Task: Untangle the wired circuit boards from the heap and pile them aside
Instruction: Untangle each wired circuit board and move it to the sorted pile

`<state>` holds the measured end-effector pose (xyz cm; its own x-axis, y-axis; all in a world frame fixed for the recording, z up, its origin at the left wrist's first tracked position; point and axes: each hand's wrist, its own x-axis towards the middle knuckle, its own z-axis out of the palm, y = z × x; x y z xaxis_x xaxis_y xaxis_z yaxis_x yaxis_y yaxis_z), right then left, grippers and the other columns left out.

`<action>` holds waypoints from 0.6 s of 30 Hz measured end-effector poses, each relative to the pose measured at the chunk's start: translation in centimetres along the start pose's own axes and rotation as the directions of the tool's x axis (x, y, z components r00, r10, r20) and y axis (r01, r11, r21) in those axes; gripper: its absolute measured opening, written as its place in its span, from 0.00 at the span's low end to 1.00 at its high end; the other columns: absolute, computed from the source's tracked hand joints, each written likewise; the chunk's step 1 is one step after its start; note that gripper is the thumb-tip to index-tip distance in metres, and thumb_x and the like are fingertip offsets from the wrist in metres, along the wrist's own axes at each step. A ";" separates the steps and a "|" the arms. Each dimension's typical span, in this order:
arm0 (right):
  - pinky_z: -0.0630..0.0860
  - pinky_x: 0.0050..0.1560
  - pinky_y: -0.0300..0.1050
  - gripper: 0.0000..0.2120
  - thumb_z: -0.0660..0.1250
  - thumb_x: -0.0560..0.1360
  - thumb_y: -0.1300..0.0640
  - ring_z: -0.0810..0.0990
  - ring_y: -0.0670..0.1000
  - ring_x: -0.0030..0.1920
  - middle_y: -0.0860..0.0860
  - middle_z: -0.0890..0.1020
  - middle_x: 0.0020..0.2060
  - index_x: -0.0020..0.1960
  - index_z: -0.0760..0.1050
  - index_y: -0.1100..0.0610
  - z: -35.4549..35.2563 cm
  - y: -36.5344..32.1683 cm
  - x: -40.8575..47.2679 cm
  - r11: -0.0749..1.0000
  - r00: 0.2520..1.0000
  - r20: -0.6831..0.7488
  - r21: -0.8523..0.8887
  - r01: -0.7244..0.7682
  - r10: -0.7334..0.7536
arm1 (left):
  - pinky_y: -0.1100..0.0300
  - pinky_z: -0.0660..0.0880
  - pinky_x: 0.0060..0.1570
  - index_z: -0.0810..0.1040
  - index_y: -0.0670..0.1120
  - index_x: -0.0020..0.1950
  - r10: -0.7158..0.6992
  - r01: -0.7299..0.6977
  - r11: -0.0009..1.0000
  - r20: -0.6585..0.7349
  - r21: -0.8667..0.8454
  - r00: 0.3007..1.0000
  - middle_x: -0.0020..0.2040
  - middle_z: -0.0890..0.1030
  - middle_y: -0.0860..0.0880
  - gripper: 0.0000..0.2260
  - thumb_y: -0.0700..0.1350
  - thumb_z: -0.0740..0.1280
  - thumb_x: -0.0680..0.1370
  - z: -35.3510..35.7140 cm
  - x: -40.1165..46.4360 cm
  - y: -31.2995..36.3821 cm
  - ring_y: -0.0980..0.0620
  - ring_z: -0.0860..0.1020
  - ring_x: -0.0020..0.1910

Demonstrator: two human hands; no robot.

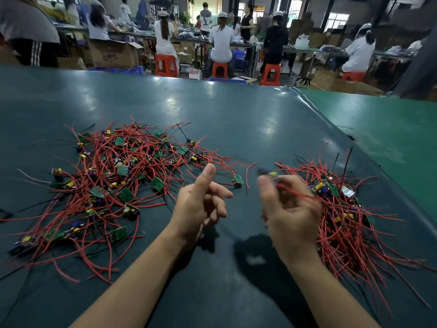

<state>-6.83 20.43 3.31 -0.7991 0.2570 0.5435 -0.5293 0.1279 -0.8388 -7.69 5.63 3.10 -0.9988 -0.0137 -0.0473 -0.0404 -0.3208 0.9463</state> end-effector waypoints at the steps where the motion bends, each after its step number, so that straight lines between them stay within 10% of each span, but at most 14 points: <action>1: 0.67 0.21 0.37 0.12 0.70 0.73 0.44 0.72 0.43 0.22 0.45 0.77 0.26 0.38 0.74 0.50 -0.4 -0.2 0.5 0.990 0.988 -0.134 0.128 -0.064 0.081 | 0.67 0.60 0.19 0.80 0.44 0.30 0.089 -0.084 0.993 -0.050 0.085 0.995 0.21 0.74 0.46 0.24 0.65 0.67 0.69 -0.2 0.1 -0.2 0.55 0.67 0.17; 5: 0.63 0.20 0.34 0.20 0.67 0.72 0.38 0.68 0.45 0.21 0.50 0.74 0.28 0.39 0.71 0.55 -1.7 -0.2 1.9 0.699 0.781 -0.202 0.612 -0.370 0.591 | 0.58 0.73 0.33 0.79 0.45 0.34 0.513 -0.271 0.578 -0.085 0.770 0.854 0.26 0.77 0.53 0.15 0.52 0.70 0.76 -1.4 0.4 -1.8 0.51 0.77 0.29; 9: 0.59 0.19 0.34 0.18 0.65 0.77 0.42 0.67 0.46 0.19 0.49 0.73 0.26 0.38 0.73 0.55 -0.9 0.2 1.6 0.696 0.792 -0.069 0.527 -0.487 0.606 | 0.51 0.70 0.49 0.82 0.49 0.45 0.638 -0.150 0.167 0.009 0.975 0.770 0.43 0.81 0.52 0.05 0.49 0.70 0.75 -2.4 0.7 -1.5 0.45 0.74 0.49; 15: 0.61 0.19 0.35 0.17 0.63 0.80 0.48 0.66 0.47 0.19 0.50 0.73 0.25 0.37 0.75 0.56 -0.7 0.4 1.3 0.761 0.833 0.006 0.403 -0.508 0.553 | 0.47 0.68 0.59 0.73 0.44 0.64 0.505 0.358 0.091 -0.353 0.929 0.788 0.61 0.75 0.41 0.18 0.50 0.65 0.77 -5.4 1.4 -0.2 0.39 0.71 0.61; 18: 0.61 0.19 0.35 0.17 0.63 0.80 0.50 0.66 0.47 0.19 0.50 0.73 0.24 0.35 0.76 0.55 -0.6 0.6 1.2 0.766 0.835 0.042 0.376 -0.521 0.548 | 0.48 0.69 0.57 0.73 0.45 0.63 0.483 0.357 0.099 -0.358 0.929 0.799 0.58 0.78 0.42 0.16 0.51 0.65 0.78 -5.6 1.5 0.0 0.40 0.74 0.59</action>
<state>-7.93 21.35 3.43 -0.9696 0.2446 -0.0042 -0.0960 -0.3961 -0.9132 -8.98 0.28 1.20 -0.8072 -0.5052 0.3052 -0.3865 0.8432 0.3736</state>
